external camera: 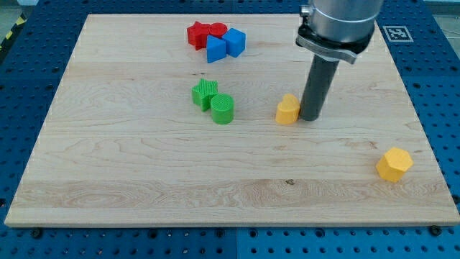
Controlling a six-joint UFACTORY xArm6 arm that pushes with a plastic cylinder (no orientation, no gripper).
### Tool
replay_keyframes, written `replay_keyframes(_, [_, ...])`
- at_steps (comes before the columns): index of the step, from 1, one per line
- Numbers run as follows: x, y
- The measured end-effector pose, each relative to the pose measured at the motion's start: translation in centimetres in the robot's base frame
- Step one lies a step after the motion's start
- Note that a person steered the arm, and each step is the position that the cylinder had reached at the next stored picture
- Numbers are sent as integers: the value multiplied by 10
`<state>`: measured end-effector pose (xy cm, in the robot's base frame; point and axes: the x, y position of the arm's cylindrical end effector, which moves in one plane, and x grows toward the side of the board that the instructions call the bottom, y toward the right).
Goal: Move your hand to the bottom right of the yellow heart
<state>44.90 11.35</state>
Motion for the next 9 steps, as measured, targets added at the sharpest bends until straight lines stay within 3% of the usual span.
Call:
replay_keyframes(4, [8,3])
replay_keyframes(6, [-11,-5])
replay_keyframes(9, [26,14])
